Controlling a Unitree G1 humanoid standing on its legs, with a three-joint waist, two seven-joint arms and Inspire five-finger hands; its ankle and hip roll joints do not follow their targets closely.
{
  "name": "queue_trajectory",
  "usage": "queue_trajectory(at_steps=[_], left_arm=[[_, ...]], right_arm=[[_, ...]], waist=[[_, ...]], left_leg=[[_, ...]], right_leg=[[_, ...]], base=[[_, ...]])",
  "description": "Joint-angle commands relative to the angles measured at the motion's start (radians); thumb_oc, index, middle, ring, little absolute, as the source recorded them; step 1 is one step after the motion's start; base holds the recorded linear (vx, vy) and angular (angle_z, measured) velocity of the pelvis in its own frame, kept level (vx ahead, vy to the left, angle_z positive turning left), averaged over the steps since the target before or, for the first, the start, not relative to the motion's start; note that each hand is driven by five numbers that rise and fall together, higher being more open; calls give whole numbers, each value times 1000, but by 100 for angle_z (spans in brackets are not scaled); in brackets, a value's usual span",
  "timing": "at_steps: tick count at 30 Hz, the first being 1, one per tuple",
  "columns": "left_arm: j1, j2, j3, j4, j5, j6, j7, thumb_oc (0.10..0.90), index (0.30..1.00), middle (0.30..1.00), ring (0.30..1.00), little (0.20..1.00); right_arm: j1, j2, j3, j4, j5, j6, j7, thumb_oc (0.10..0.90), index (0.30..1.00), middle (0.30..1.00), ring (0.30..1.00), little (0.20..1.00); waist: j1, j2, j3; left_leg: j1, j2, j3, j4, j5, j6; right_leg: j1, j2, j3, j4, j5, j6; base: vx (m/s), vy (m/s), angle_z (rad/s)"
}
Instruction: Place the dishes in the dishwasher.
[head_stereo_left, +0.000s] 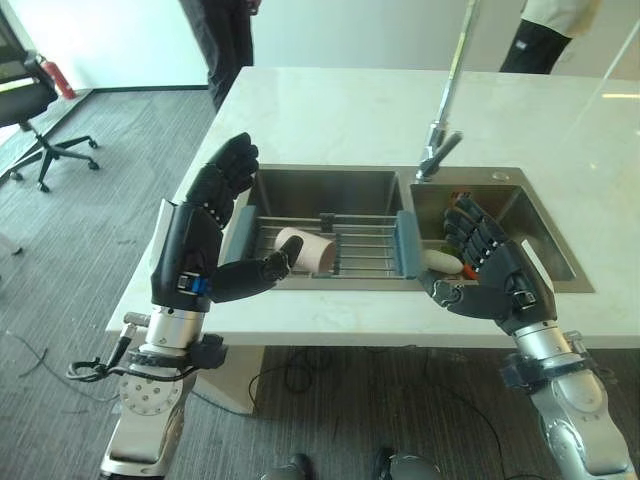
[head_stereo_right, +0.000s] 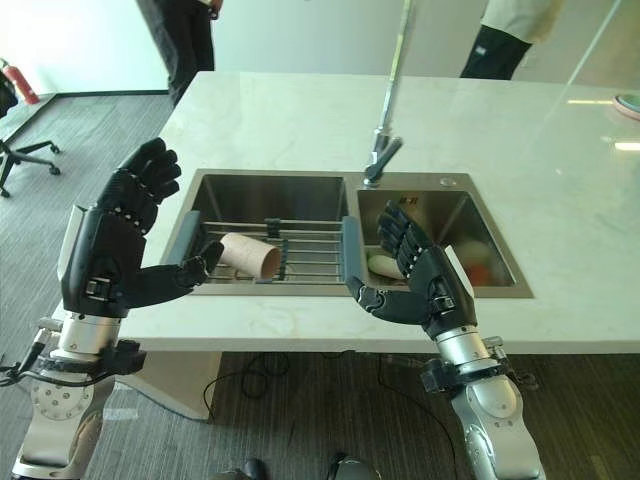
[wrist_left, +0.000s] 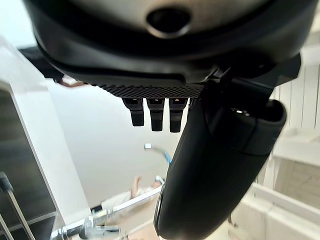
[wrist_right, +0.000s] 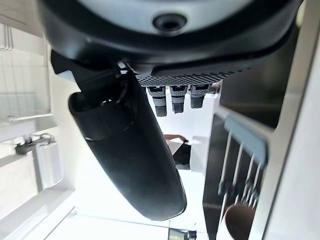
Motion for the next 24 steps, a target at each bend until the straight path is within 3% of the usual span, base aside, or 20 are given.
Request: queue_trajectory(at_steps=[1,2,4,6,12,18,21,24], left_arm=[[-86,38,34,-85,28,-55,-28,800,900,900,900,900],[-91,53,35,-73,40,-56,-17,800,900,900,900,900],[-92,105,60,-31,86,-64,29,800,900,900,900,900],[-113,163,94,7,99,-53,49,800,900,900,900,900],[-168,322,145,113,95,25,-11,800,900,900,900,900],[-207,503,179,272,114,77,-80,800,900,900,900,900],[-225,547,170,326,118,92,-124,800,900,900,900,900],[-323,624,73,413,177,125,-212,800,900,900,900,900]], right_arm=[[-116,-17,-62,-45,26,-58,15,800,900,900,900,900],[-120,-14,-60,-41,16,-58,20,800,900,900,900,900],[-121,-25,-59,-28,26,-59,53,800,900,900,900,900],[-100,-38,-82,-19,46,-58,73,800,900,900,900,900],[-122,-44,-84,3,28,-15,100,800,900,900,900,900],[-130,-101,-99,18,53,5,140,800,900,900,900,900],[-136,-126,-101,25,70,8,158,800,900,900,900,900],[-161,-166,-90,36,95,16,183,800,900,900,900,900]], waist=[[-1,19,-40],[-1,32,-40],[-17,46,-50],[-33,57,-65],[-39,78,-95],[-49,94,-110],[-56,97,-111],[-77,102,-114]], left_leg=[[-31,53,7,68,-58,-37],[-55,70,-7,68,-43,-43],[-47,65,-20,68,-110,-23],[-30,60,-21,68,-145,-26],[-32,37,-38,68,-162,-16],[-28,27,-30,68,-175,-6],[-25,25,-23,68,-178,-3],[-14,19,-10,68,-188,6]], right_leg=[[94,16,-15,-127,-8,108],[94,23,-6,-127,-11,108],[85,10,-5,-127,-7,114],[91,4,-15,-127,-12,123],[94,-8,-14,-127,-6,137],[96,-13,-1,-127,-7,148],[96,-11,5,-127,-8,149],[99,-7,20,-127,-8,155]], base=[[41,154,-11],[61,168,-14],[94,235,-29],[89,204,-33],[92,172,8],[68,129,6],[45,102,-5],[34,97,-9]])
